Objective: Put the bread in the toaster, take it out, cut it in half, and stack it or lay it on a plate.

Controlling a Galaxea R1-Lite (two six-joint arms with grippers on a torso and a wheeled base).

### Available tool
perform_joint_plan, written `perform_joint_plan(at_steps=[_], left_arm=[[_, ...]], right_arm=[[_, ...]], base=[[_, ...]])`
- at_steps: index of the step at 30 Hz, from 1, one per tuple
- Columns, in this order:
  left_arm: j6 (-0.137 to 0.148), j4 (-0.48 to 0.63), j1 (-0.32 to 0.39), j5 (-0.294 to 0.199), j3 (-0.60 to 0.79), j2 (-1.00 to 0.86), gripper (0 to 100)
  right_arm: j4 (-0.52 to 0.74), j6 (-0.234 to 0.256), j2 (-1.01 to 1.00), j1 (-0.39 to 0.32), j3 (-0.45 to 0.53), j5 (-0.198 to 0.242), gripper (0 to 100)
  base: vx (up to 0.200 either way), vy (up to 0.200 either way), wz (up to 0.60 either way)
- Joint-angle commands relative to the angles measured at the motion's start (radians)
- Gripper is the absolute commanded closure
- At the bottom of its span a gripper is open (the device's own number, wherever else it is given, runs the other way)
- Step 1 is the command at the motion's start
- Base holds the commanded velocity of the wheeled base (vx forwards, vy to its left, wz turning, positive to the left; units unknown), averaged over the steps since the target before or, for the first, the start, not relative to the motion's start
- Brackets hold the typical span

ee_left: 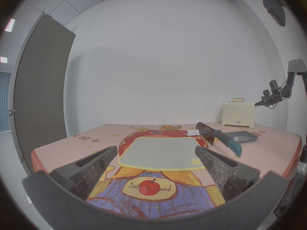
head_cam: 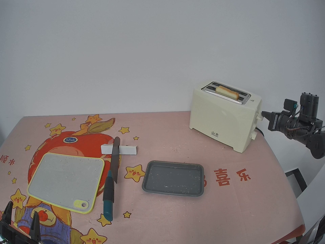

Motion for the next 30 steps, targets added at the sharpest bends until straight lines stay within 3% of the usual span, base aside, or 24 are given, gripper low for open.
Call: perform_joint_plan(at_steps=[1,30], left_arm=[[0.001,0.000,0.000,0.001,0.018,-0.009,0],[0.000,0.000,0.000,-0.001,0.018,-0.009,0]], right_arm=[[0.001,-0.004,0.011,0.003,0.003,-0.001,100],[0.003,-0.006,0.054,0.024,0.020,-0.010,100]], base=[[0.000,0.000,0.00],[0.000,0.000,0.00]])
